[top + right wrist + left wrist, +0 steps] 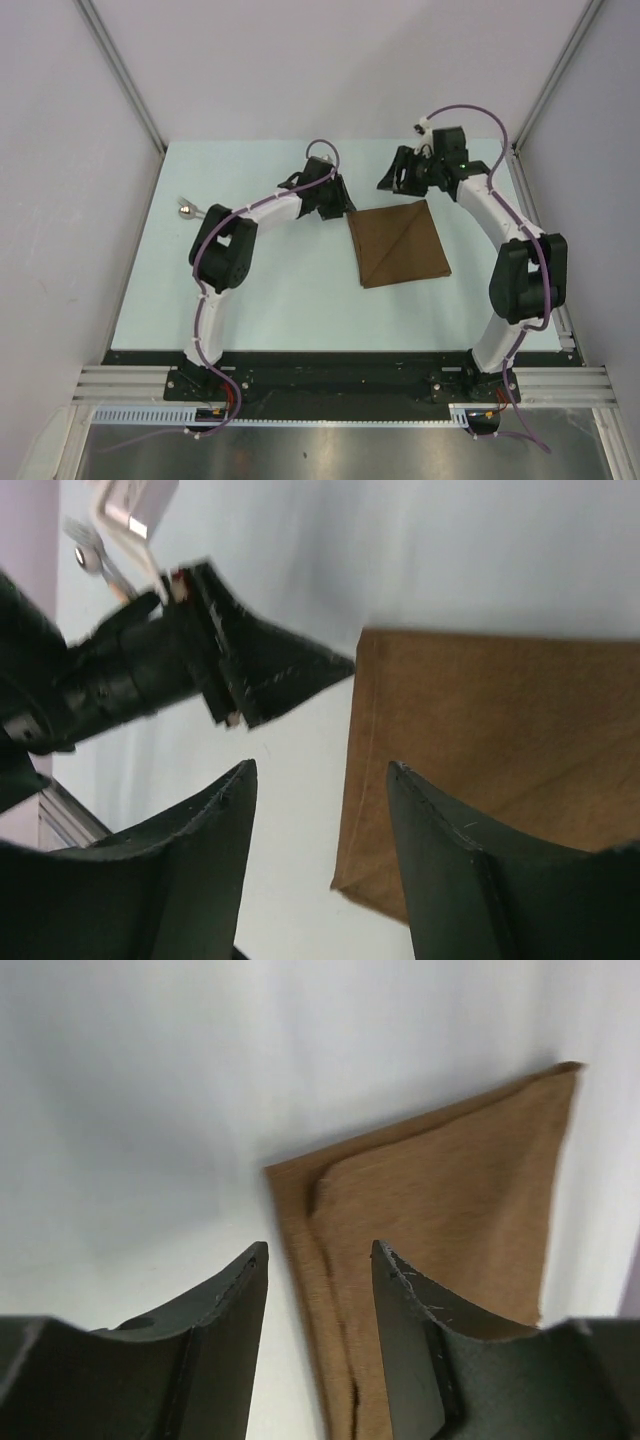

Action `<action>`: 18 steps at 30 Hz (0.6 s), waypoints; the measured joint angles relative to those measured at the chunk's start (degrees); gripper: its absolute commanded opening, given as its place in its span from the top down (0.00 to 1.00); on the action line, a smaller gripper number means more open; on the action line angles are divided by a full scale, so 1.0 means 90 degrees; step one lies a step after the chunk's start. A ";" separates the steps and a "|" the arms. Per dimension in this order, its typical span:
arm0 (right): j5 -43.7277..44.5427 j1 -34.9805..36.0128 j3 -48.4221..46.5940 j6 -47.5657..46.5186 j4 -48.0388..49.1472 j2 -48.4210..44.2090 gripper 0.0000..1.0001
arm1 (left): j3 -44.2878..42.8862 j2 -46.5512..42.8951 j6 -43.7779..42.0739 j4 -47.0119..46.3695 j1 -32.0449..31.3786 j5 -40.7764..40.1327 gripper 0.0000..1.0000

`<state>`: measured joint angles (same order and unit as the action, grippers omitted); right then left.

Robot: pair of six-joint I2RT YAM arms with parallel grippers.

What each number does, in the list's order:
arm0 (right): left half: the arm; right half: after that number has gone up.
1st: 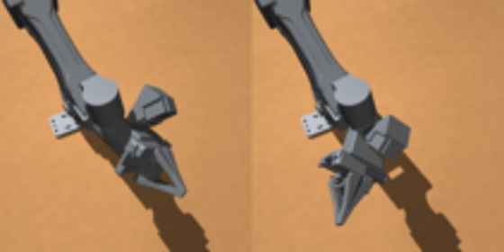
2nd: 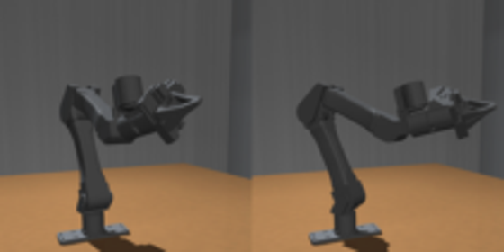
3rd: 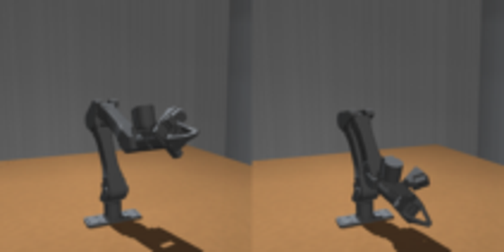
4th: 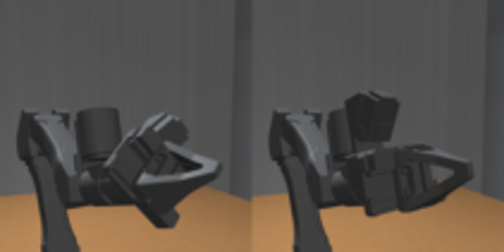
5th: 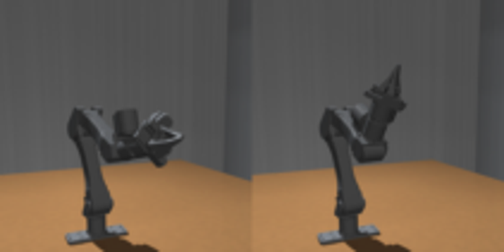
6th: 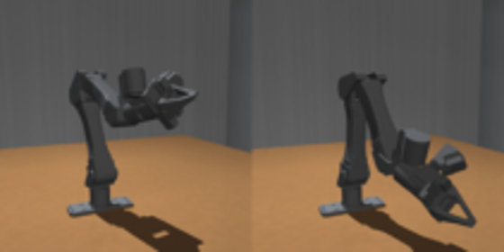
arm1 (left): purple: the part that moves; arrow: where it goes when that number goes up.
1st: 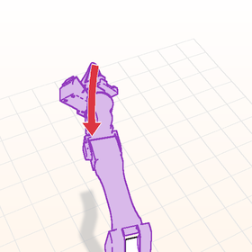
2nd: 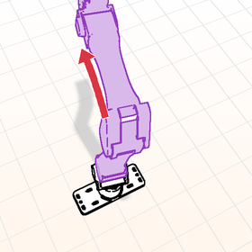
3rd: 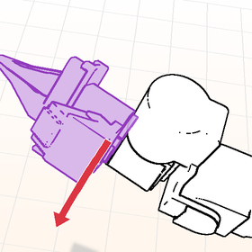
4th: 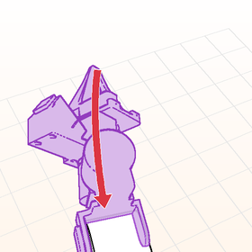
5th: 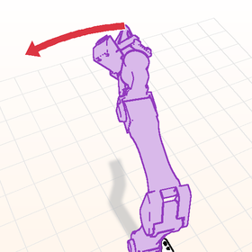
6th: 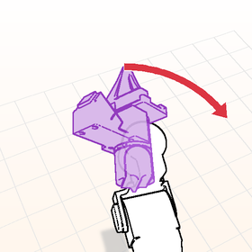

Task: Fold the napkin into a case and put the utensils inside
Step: Smooth out the upper triangle-folded napkin at the center of the board.

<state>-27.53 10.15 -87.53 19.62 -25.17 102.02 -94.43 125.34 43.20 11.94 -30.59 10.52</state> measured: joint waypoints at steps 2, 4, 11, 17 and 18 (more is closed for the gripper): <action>0.0163 0.0321 0.0364 -0.0039 -0.0034 -0.0160 0.44 | -0.0022 0.0097 -0.0002 0.0233 -0.0017 -0.0160 0.47; 0.0255 0.0522 0.0668 -0.0049 -0.0041 -0.0172 0.45 | -0.0022 0.0126 -0.0015 0.0418 -0.0034 -0.0328 0.46; 0.0423 0.0993 0.1819 -0.0046 0.0049 -0.0168 0.54 | -0.0306 0.0362 -0.0019 0.0561 -0.0051 -0.0483 0.43; 0.0435 0.1059 0.2375 -0.0015 0.0345 -0.0168 0.61 | -0.0308 0.0457 -0.0015 0.0265 -0.0061 -0.0313 0.40; 0.0425 0.1064 0.2443 -0.0007 0.0386 -0.0165 0.63 | -0.0306 0.0461 -0.0015 0.0243 -0.0066 -0.0311 0.40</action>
<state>-23.70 19.73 -65.54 19.55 -21.69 100.53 -97.19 129.49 43.07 14.13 -31.18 7.73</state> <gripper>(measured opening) 0.407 0.599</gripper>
